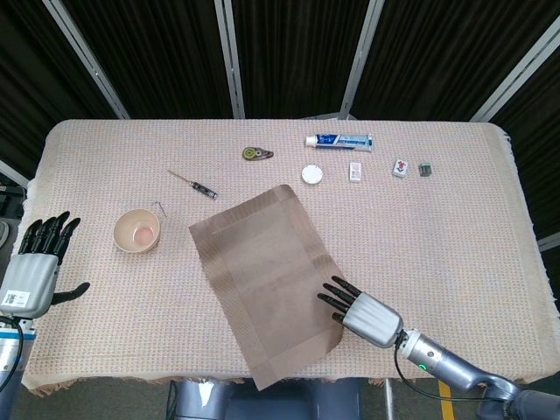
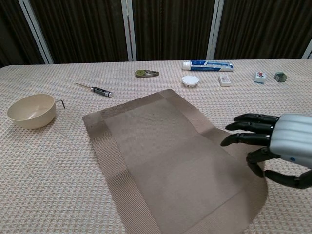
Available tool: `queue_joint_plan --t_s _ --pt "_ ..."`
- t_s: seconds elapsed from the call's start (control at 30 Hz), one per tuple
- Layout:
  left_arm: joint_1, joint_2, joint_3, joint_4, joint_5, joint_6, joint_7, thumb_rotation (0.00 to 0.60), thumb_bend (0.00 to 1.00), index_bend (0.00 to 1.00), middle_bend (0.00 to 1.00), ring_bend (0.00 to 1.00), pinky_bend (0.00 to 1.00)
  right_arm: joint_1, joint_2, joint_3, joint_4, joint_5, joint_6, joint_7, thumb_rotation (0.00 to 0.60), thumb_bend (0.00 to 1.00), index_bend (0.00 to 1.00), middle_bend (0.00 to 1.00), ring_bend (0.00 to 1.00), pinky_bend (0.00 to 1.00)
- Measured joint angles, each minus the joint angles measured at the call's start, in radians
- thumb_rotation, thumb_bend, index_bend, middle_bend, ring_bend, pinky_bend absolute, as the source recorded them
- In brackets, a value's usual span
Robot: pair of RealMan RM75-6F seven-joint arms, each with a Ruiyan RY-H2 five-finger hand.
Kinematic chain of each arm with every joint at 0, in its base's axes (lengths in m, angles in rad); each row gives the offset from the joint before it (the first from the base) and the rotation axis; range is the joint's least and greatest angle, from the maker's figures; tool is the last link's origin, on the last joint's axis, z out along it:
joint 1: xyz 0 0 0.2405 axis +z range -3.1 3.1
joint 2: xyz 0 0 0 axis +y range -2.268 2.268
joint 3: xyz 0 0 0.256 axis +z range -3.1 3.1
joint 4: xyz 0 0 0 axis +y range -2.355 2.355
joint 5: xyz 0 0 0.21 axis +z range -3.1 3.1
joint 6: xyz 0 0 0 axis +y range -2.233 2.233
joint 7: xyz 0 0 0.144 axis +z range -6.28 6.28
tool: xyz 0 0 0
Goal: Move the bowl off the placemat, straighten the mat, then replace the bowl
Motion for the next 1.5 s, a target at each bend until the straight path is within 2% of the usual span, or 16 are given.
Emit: queue_joint_plan --t_s 0.13,0.3,0.47,0.57,0.67,0.7,0.73,0.77,0.83,0.9,0.97,1.13,1.23,1.37,1.5 --pt "0.001 0.001 -0.002 0.0 -0.002 0.001 -0.002 0.6 0.0 0.0 0.0 0.0 0.0 -0.014 0.094 -0.014 0.033 -0.038 0.075 -0.047 0.6 0.5 0.75 0.13 0.0 0.0" --pt "0.0 -0.001 -0.001 0.002 -0.006 -0.005 0.002 0.6 0.0 0.0 0.0 0.0 0.0 -0.022 0.184 -0.007 0.137 -0.061 0.144 -0.109 0.6 0.5 0.74 0.14 0.0 0.0" --pt "0.002 -0.004 0.0 0.0 -0.001 0.001 0.012 0.6 0.0 0.0 0.0 0.0 0.0 0.023 0.194 0.014 0.272 -0.084 0.14 -0.128 0.6 0.49 0.73 0.15 0.0 0.0" --pt "0.003 -0.006 -0.001 0.001 -0.003 0.001 0.015 0.6 0.0 0.0 0.0 0.0 0.0 0.073 0.174 0.027 0.39 -0.104 0.132 -0.124 0.6 0.46 0.7 0.15 0.0 0.01" --pt "0.001 -0.008 -0.003 0.003 -0.01 -0.006 0.018 0.6 0.0 0.0 0.0 0.0 0.0 0.115 0.136 0.036 0.487 -0.117 0.126 -0.11 0.6 0.42 0.48 0.15 0.0 0.02" --pt "0.0 -0.009 -0.003 0.004 -0.012 -0.007 0.019 0.6 0.0 0.0 0.0 0.0 0.0 0.132 0.114 0.041 0.527 -0.12 0.126 -0.103 0.6 0.4 0.38 0.14 0.0 0.02" --pt "0.0 -0.009 -0.004 0.004 -0.012 -0.008 0.02 0.6 0.0 0.0 0.0 0.0 0.0 0.143 0.096 0.046 0.556 -0.121 0.126 -0.098 0.6 0.33 0.25 0.13 0.0 0.02" --pt "-0.001 -0.01 -0.003 0.004 -0.012 -0.009 0.022 0.6 0.0 0.0 0.0 0.0 0.0 0.154 0.077 0.05 0.583 -0.121 0.126 -0.093 0.6 0.28 0.19 0.11 0.0 0.01" --pt "-0.001 -0.012 -0.002 0.005 -0.011 -0.011 0.025 0.6 0.0 0.0 0.0 0.0 0.0 0.175 0.033 0.061 0.642 -0.116 0.128 -0.081 0.6 0.07 0.0 0.03 0.0 0.0" --pt "-0.002 -0.013 0.001 0.005 -0.01 -0.014 0.028 0.6 0.0 0.0 0.0 0.0 0.0 0.188 -0.006 0.077 0.69 -0.102 0.129 -0.075 0.6 0.0 0.0 0.0 0.0 0.0" --pt "-0.003 -0.016 0.004 0.007 -0.006 -0.018 0.03 0.6 0.0 0.0 0.0 0.0 0.0 0.189 -0.031 0.1 0.714 -0.069 0.125 -0.075 0.6 0.0 0.0 0.0 0.0 0.0" --pt "-0.011 -0.022 0.012 0.02 0.016 -0.035 0.022 0.6 0.0 0.0 0.0 0.0 0.0 0.155 -0.057 0.173 0.696 0.058 0.144 -0.048 0.6 0.0 0.0 0.0 0.0 0.0" --pt "-0.024 -0.028 0.021 0.033 0.047 -0.057 0.002 0.6 0.0 0.0 0.0 0.0 0.0 0.113 -0.047 0.212 0.626 0.144 0.166 -0.034 0.6 0.0 0.0 0.0 0.0 0.0" --pt "-0.056 -0.041 0.035 0.065 0.12 -0.092 -0.034 0.6 0.0 0.0 0.0 0.0 0.0 0.048 0.002 0.241 0.467 0.217 0.179 -0.02 0.6 0.0 0.0 0.0 0.0 0.0" --pt "-0.119 -0.068 0.05 0.111 0.221 -0.154 -0.079 0.6 0.0 0.05 0.0 0.0 0.0 -0.035 0.09 0.258 0.221 0.314 0.179 -0.005 0.6 0.0 0.0 0.0 0.0 0.0"
